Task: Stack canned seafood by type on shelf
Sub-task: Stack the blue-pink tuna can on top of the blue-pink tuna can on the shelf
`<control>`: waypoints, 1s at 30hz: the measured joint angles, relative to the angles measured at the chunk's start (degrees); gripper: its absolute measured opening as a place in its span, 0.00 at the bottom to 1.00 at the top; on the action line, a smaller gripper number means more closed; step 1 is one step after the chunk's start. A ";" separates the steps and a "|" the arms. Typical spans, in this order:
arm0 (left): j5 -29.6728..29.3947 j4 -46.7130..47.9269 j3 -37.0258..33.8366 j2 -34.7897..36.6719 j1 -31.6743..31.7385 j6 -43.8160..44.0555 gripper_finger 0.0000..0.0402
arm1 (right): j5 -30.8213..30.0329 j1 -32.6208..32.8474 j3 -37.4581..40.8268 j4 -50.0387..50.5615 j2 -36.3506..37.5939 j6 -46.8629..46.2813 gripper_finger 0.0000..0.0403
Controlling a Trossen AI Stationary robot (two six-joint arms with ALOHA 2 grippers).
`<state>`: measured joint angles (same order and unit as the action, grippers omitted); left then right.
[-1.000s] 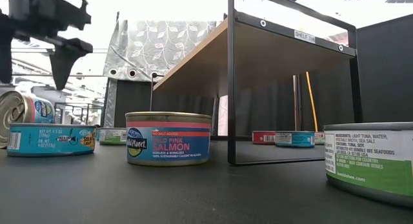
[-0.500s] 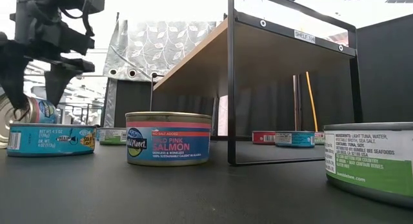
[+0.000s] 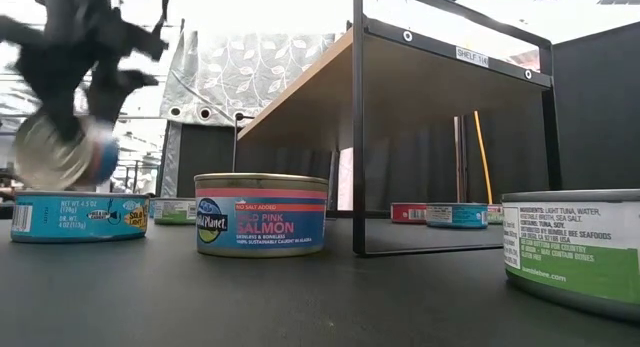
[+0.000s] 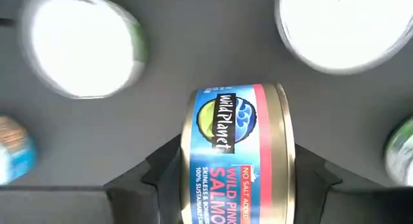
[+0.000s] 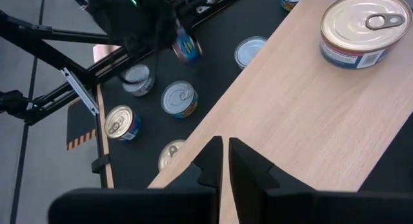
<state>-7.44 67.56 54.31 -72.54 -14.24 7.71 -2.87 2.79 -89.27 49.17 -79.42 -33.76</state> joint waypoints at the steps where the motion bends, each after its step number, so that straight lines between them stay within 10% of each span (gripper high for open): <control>1: -1.68 1.51 3.22 0.57 0.00 1.61 0.48 | 0.00 0.00 0.00 0.00 0.00 0.12 0.04; 8: -17.27 -10.89 25.64 4.14 4.76 9.00 0.48 | -1.66 -1.74 0.02 -2.55 0.00 -0.40 0.04; 15: -20.94 -39.25 27.86 2.30 17.47 17.31 0.48 | -5.10 -8.34 0.09 -11.52 2.47 -0.22 0.04; 30: -20.93 -34.95 27.64 -14.00 29.75 59.17 0.50 | -7.38 -18.65 0.07 -8.13 12.02 10.27 0.04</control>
<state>-28.37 32.61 81.95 -86.54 15.51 66.88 -10.25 -15.86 -89.21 41.04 -67.40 -23.49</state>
